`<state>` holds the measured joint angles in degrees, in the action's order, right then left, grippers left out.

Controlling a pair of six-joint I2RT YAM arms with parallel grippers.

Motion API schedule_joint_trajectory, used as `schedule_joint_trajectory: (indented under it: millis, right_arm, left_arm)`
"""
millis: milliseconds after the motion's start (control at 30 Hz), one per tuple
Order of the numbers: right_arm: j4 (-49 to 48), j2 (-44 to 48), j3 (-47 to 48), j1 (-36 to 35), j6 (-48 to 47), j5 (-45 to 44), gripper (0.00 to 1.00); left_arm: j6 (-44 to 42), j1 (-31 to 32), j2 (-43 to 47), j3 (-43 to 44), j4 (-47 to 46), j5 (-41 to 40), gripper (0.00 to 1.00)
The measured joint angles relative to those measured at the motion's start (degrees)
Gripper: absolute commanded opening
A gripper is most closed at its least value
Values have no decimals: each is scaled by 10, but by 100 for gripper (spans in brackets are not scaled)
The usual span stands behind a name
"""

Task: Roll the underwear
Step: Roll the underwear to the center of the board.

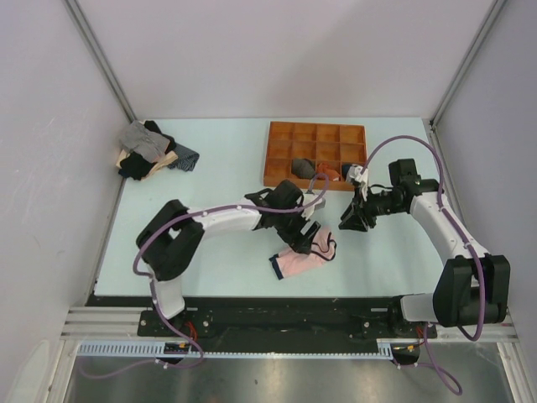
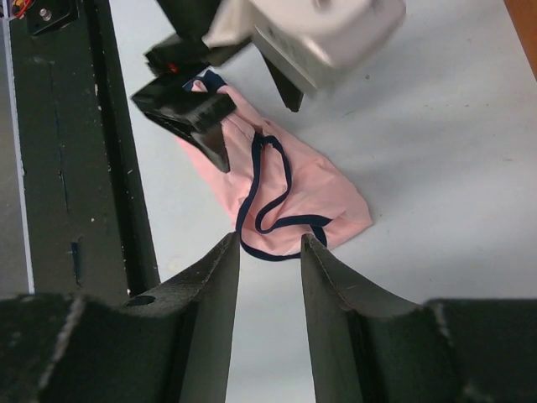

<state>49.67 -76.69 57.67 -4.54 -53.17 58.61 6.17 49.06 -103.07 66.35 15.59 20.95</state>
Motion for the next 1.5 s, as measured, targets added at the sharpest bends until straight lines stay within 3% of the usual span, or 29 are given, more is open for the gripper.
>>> schedule_joint_trajectory:
  millis: [133,233,433,467,533,633,700,800,1000,1167,1333,1500]
  right_arm:
    - [4,0,0,0,-7,4,40]
    - [9,0,0,0,-11,4,40]
    - [13,0,0,0,-18,4,40]
    - [14,0,0,0,-19,4,40]
    - [15,0,0,0,-20,4,40]
    - [18,0,0,0,-22,5,40]
    - [20,0,0,0,-24,5,40]
    - [22,0,0,0,-26,5,40]
    - [23,-4,-2,-10,-30,3,40]
    - [11,-4,-11,-61,-35,-19,45]
    - [-26,13,-53,-202,-100,-77,63]
    - [-115,41,-112,-356,-149,-164,67]
  left_arm:
    - [-82,-7,-60,55,88,19,84]
    - [-119,-9,-88,89,127,44,74]
    - [-156,-10,-123,125,163,97,43]
    - [-158,-10,-129,128,164,100,32]
    - [-156,-10,-136,131,164,112,25]
    - [-144,-11,-141,126,156,121,0]
    - [-117,-17,-136,106,129,136,0]
    - [-52,-36,-102,34,52,153,0]
    - [168,-136,13,-189,-147,157,0]
    - [369,-157,68,-299,-283,84,1]
    - [575,-145,74,-335,-350,-5,0]
    - [734,-122,85,-362,-383,-96,1]
